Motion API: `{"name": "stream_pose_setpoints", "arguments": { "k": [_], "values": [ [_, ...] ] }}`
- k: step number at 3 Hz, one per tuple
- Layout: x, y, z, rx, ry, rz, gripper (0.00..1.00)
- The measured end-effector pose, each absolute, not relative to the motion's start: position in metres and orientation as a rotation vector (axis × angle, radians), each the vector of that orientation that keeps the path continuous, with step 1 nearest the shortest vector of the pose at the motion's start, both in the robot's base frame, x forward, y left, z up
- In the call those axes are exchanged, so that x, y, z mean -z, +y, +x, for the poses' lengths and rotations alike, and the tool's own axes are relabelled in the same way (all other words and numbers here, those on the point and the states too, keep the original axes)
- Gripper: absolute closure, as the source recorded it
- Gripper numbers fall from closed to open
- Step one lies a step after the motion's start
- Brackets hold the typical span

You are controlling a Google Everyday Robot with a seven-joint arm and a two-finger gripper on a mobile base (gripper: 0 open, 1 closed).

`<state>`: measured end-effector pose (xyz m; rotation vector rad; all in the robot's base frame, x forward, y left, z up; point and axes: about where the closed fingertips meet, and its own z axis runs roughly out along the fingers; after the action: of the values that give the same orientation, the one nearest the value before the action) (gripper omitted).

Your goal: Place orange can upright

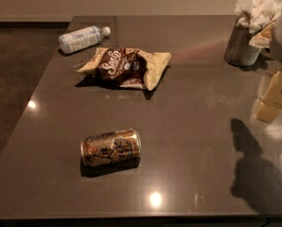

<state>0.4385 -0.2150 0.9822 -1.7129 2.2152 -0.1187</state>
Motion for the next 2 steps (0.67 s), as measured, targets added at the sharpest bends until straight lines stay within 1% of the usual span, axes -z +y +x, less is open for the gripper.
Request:
{"name": "stream_pose_setpoints", "arguments": {
  "k": [1, 2],
  "values": [
    [-0.982, -0.215, 0.438, 0.119, 2.215, -1.713, 0.00],
    [-0.985, -0.188, 0.438, 0.085, 2.145, -1.784, 0.00]
  ]
}}
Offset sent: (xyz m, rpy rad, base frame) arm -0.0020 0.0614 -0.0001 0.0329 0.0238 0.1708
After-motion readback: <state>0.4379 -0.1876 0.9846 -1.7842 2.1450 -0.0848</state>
